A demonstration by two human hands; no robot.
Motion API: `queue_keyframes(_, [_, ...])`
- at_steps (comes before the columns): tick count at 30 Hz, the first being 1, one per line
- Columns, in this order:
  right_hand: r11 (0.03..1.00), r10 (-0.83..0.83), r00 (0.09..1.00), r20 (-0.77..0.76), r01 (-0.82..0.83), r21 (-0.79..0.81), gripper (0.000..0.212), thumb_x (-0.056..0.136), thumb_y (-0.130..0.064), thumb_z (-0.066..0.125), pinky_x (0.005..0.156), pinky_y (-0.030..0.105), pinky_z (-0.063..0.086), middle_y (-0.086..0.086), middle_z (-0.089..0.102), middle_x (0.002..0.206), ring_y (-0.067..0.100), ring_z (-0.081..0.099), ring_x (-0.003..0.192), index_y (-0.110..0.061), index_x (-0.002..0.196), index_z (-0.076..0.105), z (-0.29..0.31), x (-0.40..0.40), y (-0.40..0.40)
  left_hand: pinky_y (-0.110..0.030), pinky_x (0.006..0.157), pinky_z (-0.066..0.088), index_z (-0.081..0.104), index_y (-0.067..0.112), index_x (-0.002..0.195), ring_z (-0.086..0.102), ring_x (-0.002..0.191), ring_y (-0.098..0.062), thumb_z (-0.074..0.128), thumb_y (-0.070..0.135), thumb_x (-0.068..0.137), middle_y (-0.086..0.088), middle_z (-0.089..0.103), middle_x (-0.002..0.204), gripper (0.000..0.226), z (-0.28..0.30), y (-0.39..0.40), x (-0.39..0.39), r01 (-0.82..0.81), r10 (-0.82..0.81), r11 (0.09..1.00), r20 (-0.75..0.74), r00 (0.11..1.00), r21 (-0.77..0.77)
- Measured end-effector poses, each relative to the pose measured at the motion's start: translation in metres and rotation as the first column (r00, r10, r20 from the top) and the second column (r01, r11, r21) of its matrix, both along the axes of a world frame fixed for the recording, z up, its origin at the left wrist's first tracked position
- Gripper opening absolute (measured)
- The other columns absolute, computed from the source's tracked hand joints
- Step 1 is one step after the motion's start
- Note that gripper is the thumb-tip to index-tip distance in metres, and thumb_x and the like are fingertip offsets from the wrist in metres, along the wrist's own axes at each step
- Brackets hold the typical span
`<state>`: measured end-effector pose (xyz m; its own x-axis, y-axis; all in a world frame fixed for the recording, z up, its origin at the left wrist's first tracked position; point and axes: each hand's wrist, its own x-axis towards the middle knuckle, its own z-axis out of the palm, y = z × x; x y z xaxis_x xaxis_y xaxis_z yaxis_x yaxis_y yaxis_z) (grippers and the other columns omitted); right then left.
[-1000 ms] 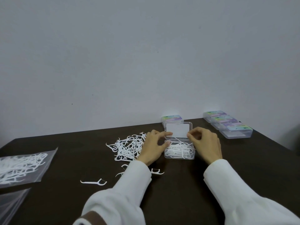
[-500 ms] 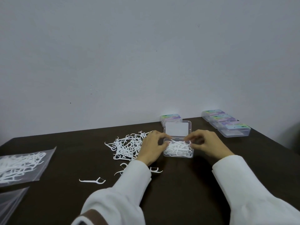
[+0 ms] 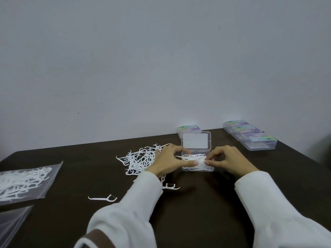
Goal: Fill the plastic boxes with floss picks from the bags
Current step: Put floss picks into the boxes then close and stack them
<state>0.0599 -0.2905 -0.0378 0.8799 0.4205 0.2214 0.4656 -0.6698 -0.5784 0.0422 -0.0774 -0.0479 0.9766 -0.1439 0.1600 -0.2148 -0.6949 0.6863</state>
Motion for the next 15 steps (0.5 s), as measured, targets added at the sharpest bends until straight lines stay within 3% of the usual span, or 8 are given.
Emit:
queue_keyframes(2, [1.0,-0.003,1.0,0.001,0.003,0.013,0.005,0.081,-0.022,0.07,0.072,0.013,0.044,-0.002,0.068,0.091,0.01,0.06,0.086,-0.023,0.086,0.072,-0.002,0.001,0.0,-0.02,0.094,0.035,0.067,0.032,0.107,0.047,0.113,-0.009,0.076,0.05,0.07,0.006,0.054,0.116,0.042,0.0,0.004,0.0,0.012,-0.013,0.999,-0.014,1.0,-0.038])
queue_keyframes(4, [1.0,-0.026,1.0,0.009,0.026,0.017,0.007,0.082,-0.02,0.069,0.076,0.015,0.043,-0.001,0.069,0.093,0.008,0.061,0.087,-0.021,0.089,0.072,-0.004,0.003,-0.001,-0.028,0.101,0.033,0.069,0.032,0.103,0.048,0.116,-0.009,0.076,0.047,0.072,0.009,0.058,0.115,0.036,-0.001,0.007,0.001,0.011,-0.012,0.997,-0.003,1.0,-0.078])
queue_keyframes(8, [0.996,-0.089,0.995,0.049,0.087,0.03,0.009,0.082,-0.02,0.069,0.072,0.012,0.042,-0.002,0.068,0.09,0.005,0.06,0.081,-0.02,0.091,0.073,-0.006,0.006,-0.003,-0.031,0.101,0.041,0.072,0.032,0.094,0.06,0.104,-0.003,0.072,0.043,0.073,0.011,0.068,0.105,0.024,-0.003,0.008,0.003,0.026,-0.025,0.978,0.006,1.0,-0.205])
queue_keyframes(12, [0.992,-0.111,0.992,0.056,0.107,0.073,0.011,0.081,-0.017,0.07,0.062,0.006,0.041,-0.003,0.067,0.082,0.0,0.058,0.074,-0.02,0.091,0.073,-0.005,0.005,-0.001,-0.042,0.096,0.046,0.072,0.035,0.083,0.064,0.092,-0.002,0.071,0.033,0.075,0.014,0.072,0.091,0.008,-0.007,0.011,0.006,-0.054,0.07,0.984,0.087,0.994,-0.169])
queue_keyframes(15, [0.995,-0.089,0.996,0.012,0.089,0.049,0.011,0.081,-0.018,0.071,0.06,0.004,0.041,-0.005,0.066,0.083,-0.003,0.057,0.074,-0.018,0.092,0.073,-0.005,0.003,0.001,-0.042,0.092,0.047,0.072,0.036,0.076,0.061,0.081,0.001,0.074,0.024,0.078,0.014,0.07,0.083,0.013,-0.007,0.013,0.007,-0.155,0.173,0.98,0.148,0.974,-0.122])
